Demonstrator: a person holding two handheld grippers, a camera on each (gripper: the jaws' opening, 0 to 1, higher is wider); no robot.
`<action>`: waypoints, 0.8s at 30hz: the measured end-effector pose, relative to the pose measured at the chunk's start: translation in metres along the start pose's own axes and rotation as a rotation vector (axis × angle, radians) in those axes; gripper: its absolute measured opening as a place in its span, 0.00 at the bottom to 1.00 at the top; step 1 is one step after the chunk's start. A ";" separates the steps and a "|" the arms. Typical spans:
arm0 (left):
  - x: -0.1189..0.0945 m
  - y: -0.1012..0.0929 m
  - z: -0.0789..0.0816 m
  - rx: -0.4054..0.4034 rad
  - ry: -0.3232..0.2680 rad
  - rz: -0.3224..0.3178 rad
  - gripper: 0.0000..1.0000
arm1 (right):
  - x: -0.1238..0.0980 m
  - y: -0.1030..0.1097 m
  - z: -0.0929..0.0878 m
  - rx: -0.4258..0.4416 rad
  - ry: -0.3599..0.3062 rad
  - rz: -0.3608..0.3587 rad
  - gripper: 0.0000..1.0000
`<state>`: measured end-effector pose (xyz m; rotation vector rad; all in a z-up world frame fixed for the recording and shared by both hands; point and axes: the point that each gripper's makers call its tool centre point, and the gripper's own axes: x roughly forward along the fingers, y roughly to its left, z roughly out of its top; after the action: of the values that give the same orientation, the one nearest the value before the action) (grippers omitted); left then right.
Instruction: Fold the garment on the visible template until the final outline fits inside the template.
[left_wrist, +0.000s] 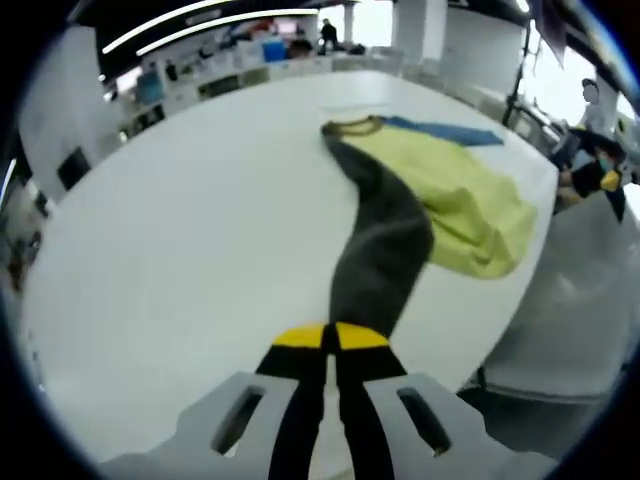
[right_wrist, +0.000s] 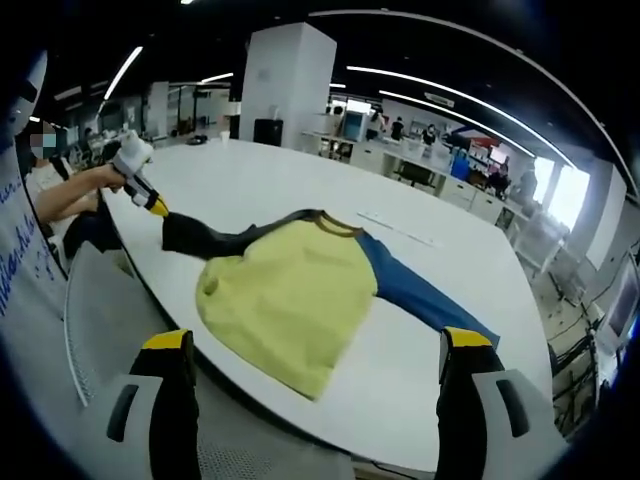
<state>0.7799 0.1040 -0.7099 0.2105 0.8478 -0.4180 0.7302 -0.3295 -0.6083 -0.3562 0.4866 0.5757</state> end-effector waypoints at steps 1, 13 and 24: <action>-0.001 0.003 0.000 -0.001 0.000 0.003 0.00 | 0.000 0.000 0.000 -0.001 0.000 0.001 1.00; -0.003 0.051 -0.006 -0.014 0.026 0.064 0.00 | 0.007 0.005 0.007 -0.011 0.005 0.004 1.00; -0.001 0.081 -0.008 -0.048 0.018 0.103 0.00 | 0.012 0.010 0.011 -0.016 0.017 0.019 1.00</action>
<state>0.8093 0.1796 -0.7131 0.2129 0.8598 -0.2999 0.7370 -0.3117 -0.6071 -0.3725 0.5021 0.5957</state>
